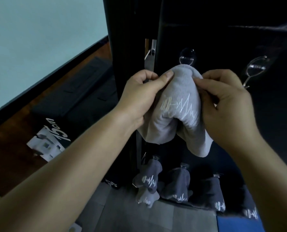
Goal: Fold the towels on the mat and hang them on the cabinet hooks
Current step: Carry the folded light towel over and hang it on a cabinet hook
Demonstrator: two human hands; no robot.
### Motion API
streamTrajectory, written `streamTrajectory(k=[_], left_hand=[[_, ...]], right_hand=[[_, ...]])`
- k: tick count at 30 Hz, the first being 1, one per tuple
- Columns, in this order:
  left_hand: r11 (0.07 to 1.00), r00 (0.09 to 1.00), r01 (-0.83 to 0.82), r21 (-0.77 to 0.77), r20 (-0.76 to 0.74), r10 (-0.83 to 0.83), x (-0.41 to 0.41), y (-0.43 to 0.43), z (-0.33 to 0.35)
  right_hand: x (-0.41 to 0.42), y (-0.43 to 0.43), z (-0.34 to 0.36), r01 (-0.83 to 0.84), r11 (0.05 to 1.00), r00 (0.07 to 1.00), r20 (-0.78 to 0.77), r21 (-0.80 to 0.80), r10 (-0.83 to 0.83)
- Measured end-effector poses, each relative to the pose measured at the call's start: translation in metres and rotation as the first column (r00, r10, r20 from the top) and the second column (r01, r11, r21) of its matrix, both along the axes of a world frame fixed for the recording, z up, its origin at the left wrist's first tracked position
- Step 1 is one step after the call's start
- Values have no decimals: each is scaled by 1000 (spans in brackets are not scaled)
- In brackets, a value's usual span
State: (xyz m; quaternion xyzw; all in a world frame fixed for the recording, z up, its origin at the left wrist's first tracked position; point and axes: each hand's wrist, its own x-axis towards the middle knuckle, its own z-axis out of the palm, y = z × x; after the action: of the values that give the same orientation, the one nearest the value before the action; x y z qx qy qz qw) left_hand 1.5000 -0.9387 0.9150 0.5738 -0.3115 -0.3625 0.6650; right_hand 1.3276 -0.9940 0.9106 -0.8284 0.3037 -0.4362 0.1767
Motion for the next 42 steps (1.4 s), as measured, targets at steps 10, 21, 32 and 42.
streamTrajectory(k=[10,21,32,42], left_hand=[[973,950,2,-231,303,70,-8,28,-7],[967,794,229,-114,597,-117,-18,35,-36],[968,822,199,-151,564,-81,-17,23,-52],[923,934,314,-222,245,-259,-22,43,-54]], right_hand=[[-9,8,0,-185,946,983,48,266,179],[-8,3,-23,-166,986,978,-120,31,169],[-14,6,-48,-100,995,974,-208,-29,92],[-18,14,-59,-171,982,970,-162,80,182]])
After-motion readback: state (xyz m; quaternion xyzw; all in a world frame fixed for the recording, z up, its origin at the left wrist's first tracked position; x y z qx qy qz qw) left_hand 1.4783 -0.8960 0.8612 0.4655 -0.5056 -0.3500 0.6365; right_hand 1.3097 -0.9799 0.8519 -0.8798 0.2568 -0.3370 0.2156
